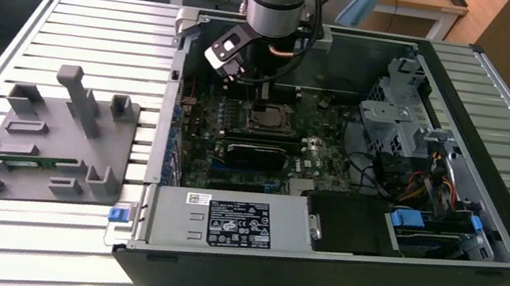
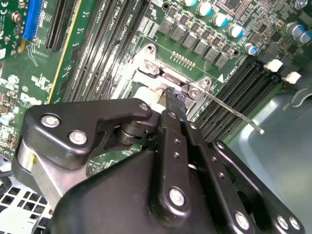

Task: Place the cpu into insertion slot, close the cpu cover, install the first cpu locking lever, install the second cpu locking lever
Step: 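Close the cpu cover, then install the first cpu locking lever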

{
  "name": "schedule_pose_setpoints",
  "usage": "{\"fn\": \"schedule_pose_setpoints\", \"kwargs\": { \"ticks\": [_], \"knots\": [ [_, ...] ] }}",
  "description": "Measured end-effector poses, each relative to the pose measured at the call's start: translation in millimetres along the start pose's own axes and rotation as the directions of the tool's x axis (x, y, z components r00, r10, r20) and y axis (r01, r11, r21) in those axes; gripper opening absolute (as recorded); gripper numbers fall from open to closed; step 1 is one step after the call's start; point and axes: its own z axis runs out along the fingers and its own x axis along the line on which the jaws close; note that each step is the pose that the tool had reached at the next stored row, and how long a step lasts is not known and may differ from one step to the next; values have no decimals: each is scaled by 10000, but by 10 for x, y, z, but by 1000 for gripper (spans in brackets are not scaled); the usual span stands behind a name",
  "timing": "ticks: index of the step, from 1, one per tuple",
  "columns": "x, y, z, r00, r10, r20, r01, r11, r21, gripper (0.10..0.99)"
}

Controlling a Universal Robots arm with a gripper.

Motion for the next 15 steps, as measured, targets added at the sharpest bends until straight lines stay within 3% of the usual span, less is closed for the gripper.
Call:
{"fn": "schedule_pose_setpoints", "kwargs": {
  "ticks": [15],
  "knots": [
    [3, 9, -184, 10000, 3, -42, -2, 10000, 8, 106]
  ]
}}
